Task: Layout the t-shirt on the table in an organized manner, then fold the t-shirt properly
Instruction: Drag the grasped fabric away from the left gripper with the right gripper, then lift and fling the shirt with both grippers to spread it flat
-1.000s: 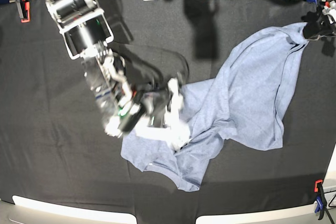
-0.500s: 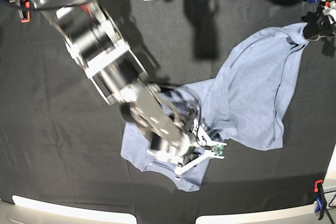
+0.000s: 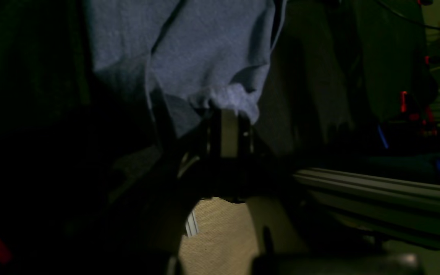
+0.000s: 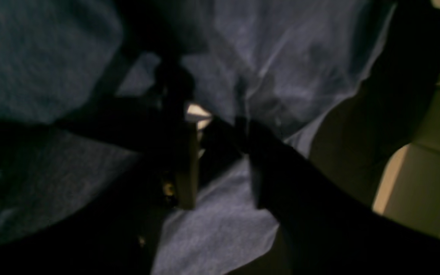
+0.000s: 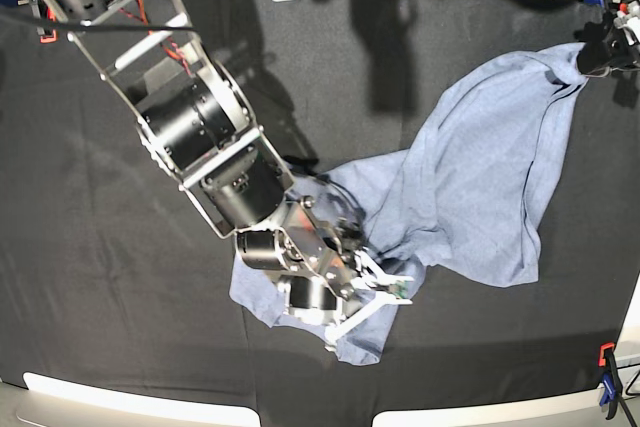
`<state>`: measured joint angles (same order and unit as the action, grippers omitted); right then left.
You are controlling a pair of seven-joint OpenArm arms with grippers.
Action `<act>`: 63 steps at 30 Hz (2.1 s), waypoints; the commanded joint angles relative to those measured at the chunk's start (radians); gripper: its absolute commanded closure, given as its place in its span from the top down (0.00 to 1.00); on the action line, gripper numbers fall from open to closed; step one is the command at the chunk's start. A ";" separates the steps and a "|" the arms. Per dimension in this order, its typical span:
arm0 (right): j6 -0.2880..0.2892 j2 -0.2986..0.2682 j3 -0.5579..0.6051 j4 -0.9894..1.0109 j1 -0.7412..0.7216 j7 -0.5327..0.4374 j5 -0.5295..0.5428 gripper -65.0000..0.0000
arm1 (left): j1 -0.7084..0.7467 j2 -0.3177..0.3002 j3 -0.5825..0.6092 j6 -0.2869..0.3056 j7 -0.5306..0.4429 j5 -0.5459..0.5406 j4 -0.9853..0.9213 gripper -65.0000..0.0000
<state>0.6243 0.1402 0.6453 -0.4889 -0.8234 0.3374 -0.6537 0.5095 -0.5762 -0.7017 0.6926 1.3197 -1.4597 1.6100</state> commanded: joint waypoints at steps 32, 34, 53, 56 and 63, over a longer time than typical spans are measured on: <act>-0.258 -0.168 -0.136 -0.721 -0.039 0.481 0.321 0.00 | -0.406 -0.027 -0.011 -0.149 -0.749 0.616 0.013 0.00; -0.257 -0.168 -0.173 -0.721 -0.042 0.472 0.321 0.00 | -0.462 -0.038 -0.010 -0.162 -0.753 0.623 0.013 0.00; -0.311 -0.145 -0.269 -0.721 -0.436 0.520 0.325 0.00 | -0.822 -0.331 -0.010 -0.289 -0.743 0.702 0.012 0.00; -0.311 -0.111 -0.340 -0.721 -0.482 0.539 0.326 0.00 | -0.830 -0.348 -0.010 -0.289 -0.739 0.711 0.012 0.00; -0.290 -0.114 -0.377 -0.728 -0.429 0.587 0.373 0.00 | -0.789 -0.314 -0.010 -0.289 -0.699 0.707 0.002 0.00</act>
<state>0.3416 0.0315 0.2729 -1.2018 -1.2057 0.9421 -0.2604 -0.2626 -0.8608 -0.7013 0.4160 0.6495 -0.7513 1.6051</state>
